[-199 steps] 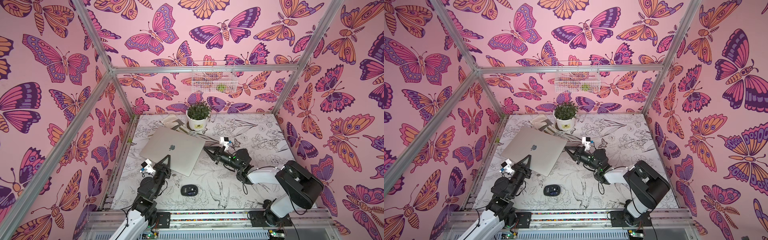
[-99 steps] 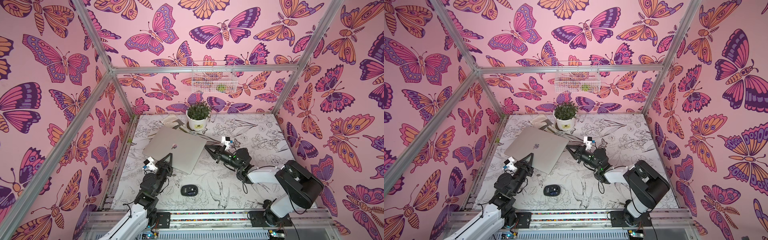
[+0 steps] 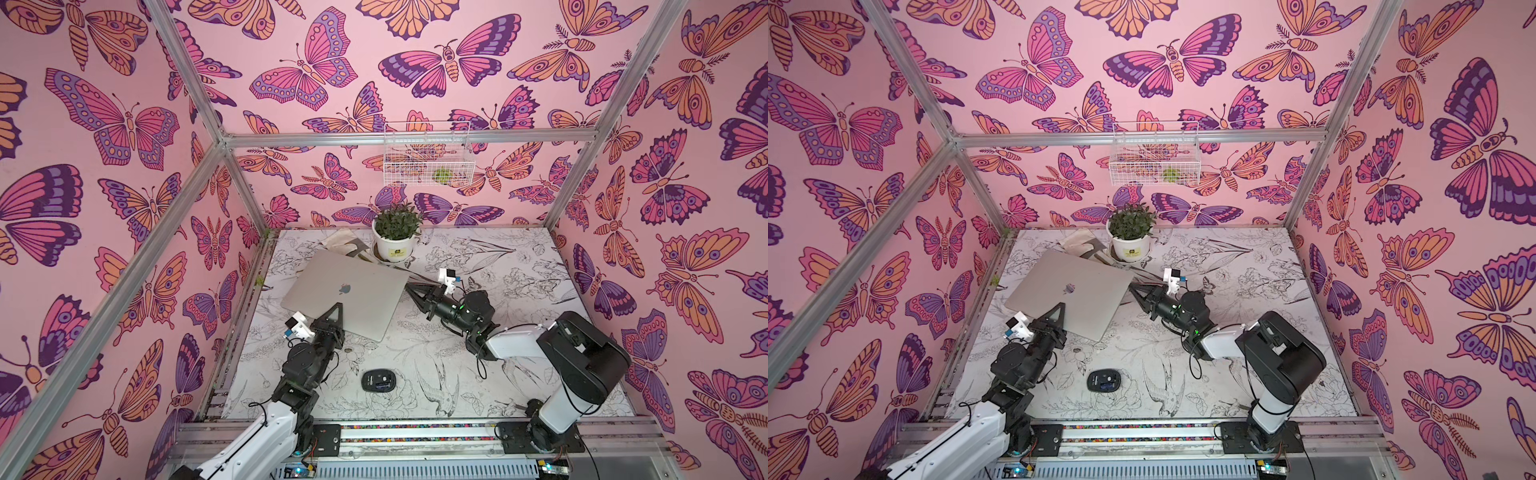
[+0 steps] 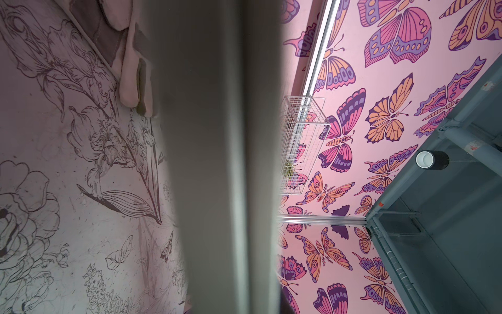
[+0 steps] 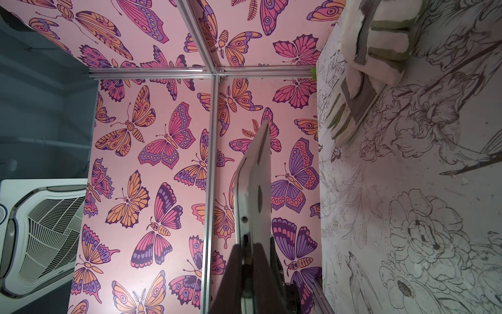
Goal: Insert the wireless mouse receiver into the laptop
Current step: Adjust the USB plug in the USB port, then place the laptop at the center of the board.
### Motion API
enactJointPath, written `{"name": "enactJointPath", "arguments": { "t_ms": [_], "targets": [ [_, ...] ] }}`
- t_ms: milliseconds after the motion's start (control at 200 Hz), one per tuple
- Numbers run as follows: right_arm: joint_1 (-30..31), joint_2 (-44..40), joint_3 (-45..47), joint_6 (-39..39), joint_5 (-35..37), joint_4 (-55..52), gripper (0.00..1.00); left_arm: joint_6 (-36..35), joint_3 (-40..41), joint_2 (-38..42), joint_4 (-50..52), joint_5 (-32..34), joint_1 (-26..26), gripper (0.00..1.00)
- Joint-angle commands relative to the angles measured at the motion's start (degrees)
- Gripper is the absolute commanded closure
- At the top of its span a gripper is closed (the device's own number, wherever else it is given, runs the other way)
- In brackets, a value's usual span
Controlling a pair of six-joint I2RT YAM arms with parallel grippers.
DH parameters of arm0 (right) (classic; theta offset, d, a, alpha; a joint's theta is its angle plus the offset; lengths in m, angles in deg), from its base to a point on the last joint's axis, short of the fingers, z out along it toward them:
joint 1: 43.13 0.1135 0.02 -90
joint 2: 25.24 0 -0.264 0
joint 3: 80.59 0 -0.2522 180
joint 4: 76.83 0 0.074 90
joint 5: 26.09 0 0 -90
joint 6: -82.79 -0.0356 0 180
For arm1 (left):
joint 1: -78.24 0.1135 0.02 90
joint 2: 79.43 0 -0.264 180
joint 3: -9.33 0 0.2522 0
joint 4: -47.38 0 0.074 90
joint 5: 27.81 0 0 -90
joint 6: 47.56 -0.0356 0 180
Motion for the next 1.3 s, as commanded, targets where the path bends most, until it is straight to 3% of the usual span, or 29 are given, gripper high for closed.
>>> {"name": "enactJointPath", "arguments": {
  "t_ms": [0,170,325,486,711,1102,1297],
  "targets": [
    [1.8,-0.3,-3.8,-1.0,-2.2,8.9,0.99,-7.2,-0.8,-1.1,-3.3,-14.3,-3.1,1.00],
    [1.6,-1.6,-1.4,0.8,-1.5,8.9,0.76,-10.0,-1.5,4.3,5.5,-11.2,-3.1,1.00],
    [0.3,-3.1,1.3,1.1,-1.0,8.8,0.65,-13.7,-2.9,13.7,20.3,-7.5,-3.0,1.00],
    [-0.1,-3.4,1.7,1.2,-2.1,5.9,0.54,-15.6,-2.9,16.7,24.1,-7.0,-2.8,1.00],
    [0.0,-4.5,0.1,0.6,-3.6,-2.9,0.51,-18.8,-3.4,11.6,18.5,-9.4,-2.8,1.00],
    [-0.1,-12.9,-13.0,8.4,-4.2,-47.1,0.51,-24.1,-2.0,4.2,9.8,-11.0,-2.8,1.00],
    [-0.4,-12.7,-14.1,9.4,-4.4,-54.4,0.50,-23.2,-1.0,2.7,9.4,-8.0,-2.8,1.00]
  ]
}}
